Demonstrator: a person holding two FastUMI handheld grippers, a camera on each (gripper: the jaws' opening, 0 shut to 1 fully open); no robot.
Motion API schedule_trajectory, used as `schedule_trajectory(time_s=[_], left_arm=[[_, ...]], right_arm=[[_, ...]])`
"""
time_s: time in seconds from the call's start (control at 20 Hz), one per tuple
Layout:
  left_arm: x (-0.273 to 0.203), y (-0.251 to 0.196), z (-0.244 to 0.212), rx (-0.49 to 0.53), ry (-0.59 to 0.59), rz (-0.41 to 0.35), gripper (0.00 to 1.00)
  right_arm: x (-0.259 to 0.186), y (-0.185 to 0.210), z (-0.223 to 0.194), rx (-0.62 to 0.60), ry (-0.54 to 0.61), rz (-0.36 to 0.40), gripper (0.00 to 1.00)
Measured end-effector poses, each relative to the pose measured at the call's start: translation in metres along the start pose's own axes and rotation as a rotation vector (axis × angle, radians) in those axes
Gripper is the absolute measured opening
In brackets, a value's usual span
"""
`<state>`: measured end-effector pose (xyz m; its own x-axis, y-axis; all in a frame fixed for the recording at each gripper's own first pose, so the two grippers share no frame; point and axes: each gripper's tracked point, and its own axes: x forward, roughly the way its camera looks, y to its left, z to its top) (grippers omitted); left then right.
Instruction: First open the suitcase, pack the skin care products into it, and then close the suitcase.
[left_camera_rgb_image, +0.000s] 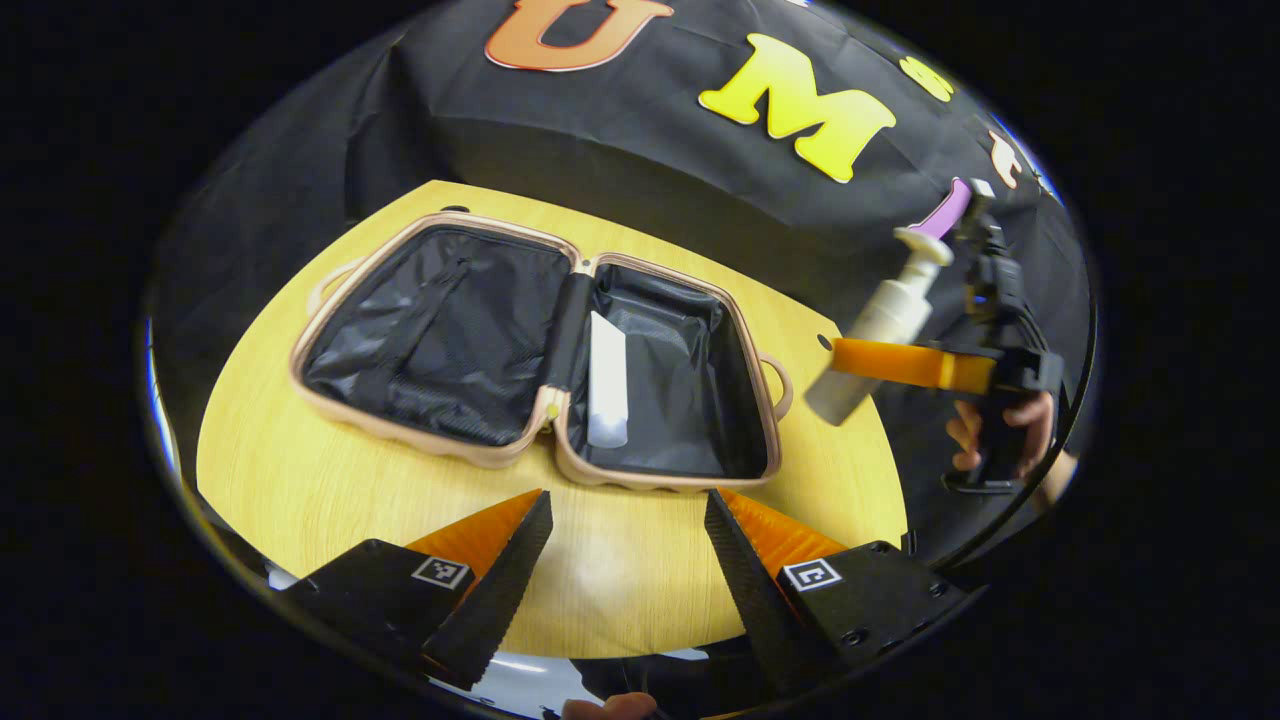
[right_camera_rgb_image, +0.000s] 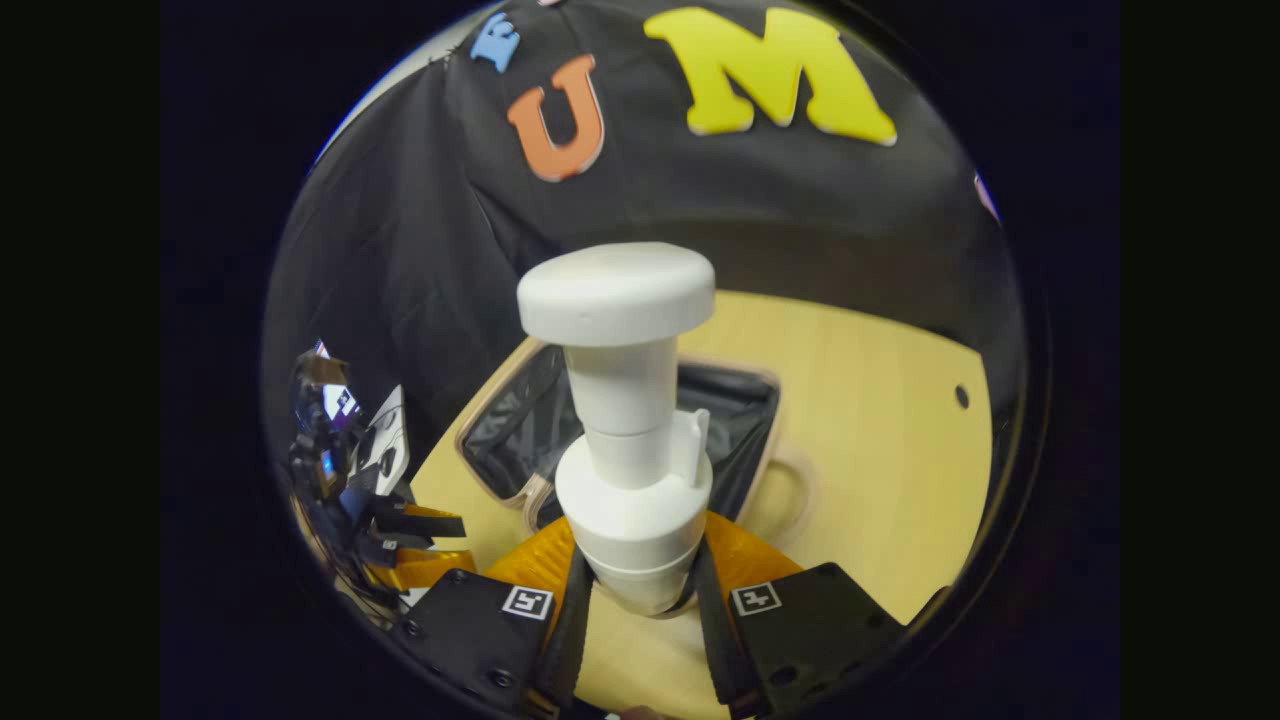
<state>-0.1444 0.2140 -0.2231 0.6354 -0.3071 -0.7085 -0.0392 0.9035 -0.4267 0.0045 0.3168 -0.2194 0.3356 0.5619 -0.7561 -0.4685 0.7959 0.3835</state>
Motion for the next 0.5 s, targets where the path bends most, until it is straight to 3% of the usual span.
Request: schedule_trajectory(time_s=[0.2, 0.5], left_arm=[[-0.03, 0.024, -0.01, -0.038, -0.043, 0.055, 0.98], [-0.053, 0.042, -0.028, -0.168, -0.076, 0.089, 0.98]], right_arm=[[0.053, -0.011, -0.027, 0.187, 0.212, -0.034, 0.47], [0.097, -0.056, -0.034, 0.417, 0.372, -0.169, 0.48]])
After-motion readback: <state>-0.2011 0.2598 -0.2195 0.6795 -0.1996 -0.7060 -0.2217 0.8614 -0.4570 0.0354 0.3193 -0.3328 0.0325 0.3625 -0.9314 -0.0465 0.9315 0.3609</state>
